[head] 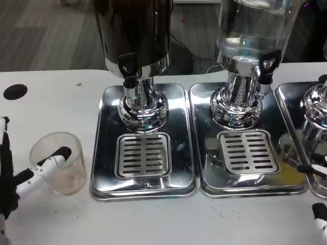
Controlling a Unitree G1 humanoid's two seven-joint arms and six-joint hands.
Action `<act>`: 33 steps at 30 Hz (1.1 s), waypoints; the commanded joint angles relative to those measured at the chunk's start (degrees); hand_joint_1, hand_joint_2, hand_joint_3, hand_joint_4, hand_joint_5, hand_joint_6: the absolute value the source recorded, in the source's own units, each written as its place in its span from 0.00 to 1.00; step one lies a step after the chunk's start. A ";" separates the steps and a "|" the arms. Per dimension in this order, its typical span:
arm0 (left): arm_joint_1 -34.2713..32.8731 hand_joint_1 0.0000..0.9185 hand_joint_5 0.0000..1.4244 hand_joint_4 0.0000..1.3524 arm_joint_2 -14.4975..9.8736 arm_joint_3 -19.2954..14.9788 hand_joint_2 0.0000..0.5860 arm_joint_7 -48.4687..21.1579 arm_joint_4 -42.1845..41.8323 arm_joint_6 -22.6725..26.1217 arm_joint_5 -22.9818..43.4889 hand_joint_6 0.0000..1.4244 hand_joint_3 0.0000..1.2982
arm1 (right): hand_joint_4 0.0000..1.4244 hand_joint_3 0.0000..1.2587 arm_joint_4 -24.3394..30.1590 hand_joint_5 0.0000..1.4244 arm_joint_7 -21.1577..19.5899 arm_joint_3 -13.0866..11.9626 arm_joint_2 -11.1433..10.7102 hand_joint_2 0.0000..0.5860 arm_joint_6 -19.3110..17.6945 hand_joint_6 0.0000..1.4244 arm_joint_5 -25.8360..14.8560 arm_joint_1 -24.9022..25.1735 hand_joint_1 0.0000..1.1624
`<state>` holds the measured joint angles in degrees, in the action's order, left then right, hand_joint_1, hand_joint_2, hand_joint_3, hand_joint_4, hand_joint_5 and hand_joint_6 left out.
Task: Grasp the cup under the faucet to collect the drink, then remove the cup.
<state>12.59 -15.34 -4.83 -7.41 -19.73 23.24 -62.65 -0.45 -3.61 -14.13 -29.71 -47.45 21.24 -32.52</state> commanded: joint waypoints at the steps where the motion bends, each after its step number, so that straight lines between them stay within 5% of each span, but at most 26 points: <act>1: -2.29 0.13 0.20 0.02 -1.49 2.81 0.09 -0.13 2.26 1.07 -1.21 0.37 0.06 | 0.07 0.21 -1.33 0.04 0.56 -0.74 -0.19 0.87 -1.80 0.00 -1.30 -0.51 0.42; 14: -6.41 0.26 0.21 0.01 -3.67 10.50 0.08 -2.05 5.82 4.70 -5.37 0.38 0.03 | 0.08 0.22 -3.96 0.06 1.18 -1.29 -0.37 0.87 -4.12 0.00 -2.68 -0.12 0.39; 33: -6.46 0.32 0.44 0.29 -5.12 14.08 0.12 -0.45 7.00 5.71 -8.47 0.54 0.25 | 0.07 0.21 -5.60 0.05 1.85 -0.55 0.34 0.83 -4.77 0.00 -2.56 1.07 0.38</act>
<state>6.16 -19.94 8.38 -8.52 -13.74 29.08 -70.51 -5.39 -2.05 -14.81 -29.60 -51.36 18.74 -31.64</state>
